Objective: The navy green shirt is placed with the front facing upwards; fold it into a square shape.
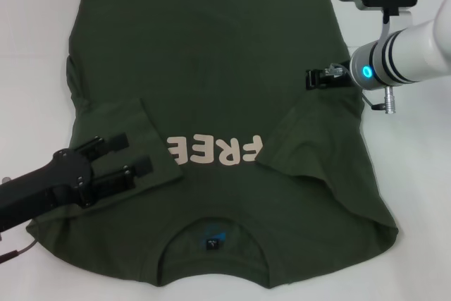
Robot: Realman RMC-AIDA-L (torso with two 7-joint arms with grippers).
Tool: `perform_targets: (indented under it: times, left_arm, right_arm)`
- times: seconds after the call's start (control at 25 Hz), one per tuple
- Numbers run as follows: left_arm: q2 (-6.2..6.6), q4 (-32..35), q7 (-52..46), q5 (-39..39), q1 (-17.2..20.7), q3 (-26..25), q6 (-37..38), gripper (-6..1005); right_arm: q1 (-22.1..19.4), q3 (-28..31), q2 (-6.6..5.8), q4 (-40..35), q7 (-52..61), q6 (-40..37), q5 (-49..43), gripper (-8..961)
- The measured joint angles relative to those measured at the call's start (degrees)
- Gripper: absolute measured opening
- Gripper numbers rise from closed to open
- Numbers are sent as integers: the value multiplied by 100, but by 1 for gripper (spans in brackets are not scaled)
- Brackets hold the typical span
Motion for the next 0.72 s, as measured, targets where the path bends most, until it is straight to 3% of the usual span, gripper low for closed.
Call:
perform_targets:
  times: [0.2,0.4,0.56,0.72]
  left_arm:
    - [0,0,-84,-15,0,-17,1,855]
    - [19,48,-597,-79,-6,-65,17,851]
    - [120,271,-1273,-59,-15,-91,49,848]
    - [266,739,-2160,99,39,-81,191,845]
  right_arm:
    - [-330,2,-34,-357,-262,-195,466,238]
    - [-1036,20,-109,-1264,-873,-757,1499,334]
    - [-1802,325,-244,-2010,-2105,-1733,3127,498]
    - [-2329,1167,-412,-2047,-3362,-3067,4405,673]
